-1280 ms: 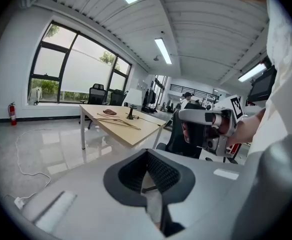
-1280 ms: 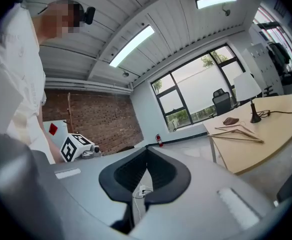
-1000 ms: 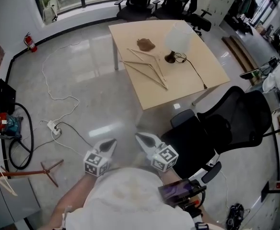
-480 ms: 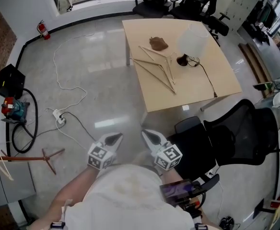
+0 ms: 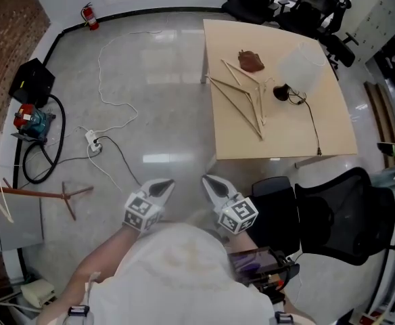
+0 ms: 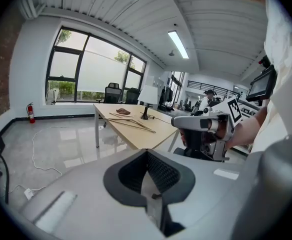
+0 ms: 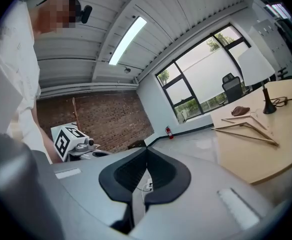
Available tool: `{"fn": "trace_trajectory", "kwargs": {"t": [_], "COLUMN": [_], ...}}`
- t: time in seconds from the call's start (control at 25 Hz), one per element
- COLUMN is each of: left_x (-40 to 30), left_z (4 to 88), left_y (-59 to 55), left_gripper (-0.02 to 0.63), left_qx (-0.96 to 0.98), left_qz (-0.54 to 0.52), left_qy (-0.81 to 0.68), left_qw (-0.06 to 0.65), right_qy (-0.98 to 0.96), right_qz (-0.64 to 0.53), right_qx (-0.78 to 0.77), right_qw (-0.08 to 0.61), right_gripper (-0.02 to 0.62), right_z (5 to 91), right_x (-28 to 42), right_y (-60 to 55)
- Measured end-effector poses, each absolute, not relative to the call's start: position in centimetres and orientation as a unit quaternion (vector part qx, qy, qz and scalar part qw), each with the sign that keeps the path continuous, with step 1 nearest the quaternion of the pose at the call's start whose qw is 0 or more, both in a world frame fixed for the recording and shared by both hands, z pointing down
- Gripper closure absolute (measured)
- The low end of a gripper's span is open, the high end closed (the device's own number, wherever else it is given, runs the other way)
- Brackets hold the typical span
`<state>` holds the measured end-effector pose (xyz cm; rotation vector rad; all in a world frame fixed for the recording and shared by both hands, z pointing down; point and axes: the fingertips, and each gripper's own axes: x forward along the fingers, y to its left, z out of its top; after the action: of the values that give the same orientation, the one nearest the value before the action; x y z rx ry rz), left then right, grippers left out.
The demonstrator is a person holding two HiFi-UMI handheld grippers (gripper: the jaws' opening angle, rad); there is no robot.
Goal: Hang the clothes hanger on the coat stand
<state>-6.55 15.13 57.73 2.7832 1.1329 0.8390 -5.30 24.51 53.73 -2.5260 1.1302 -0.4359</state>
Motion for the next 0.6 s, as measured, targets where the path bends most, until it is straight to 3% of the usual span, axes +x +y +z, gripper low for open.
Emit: {"fn": "trace_trajectory", "kwargs": {"t": [0.6], "left_x": [-2.4], "left_z": [56.2], "left_y": [19.8], "left_gripper": [0.604], "left_qx": [0.888], "left_qz": [0.267], "left_qy": [0.375], "left_qw": [-0.018], "right_qy": [0.363], "right_qz": [-0.128], "right_qx": [-0.901], "right_qw": [0.199], "right_gripper": [0.580], "right_z": [53.2], "right_x": [-2.2], "right_y": [30.5]}}
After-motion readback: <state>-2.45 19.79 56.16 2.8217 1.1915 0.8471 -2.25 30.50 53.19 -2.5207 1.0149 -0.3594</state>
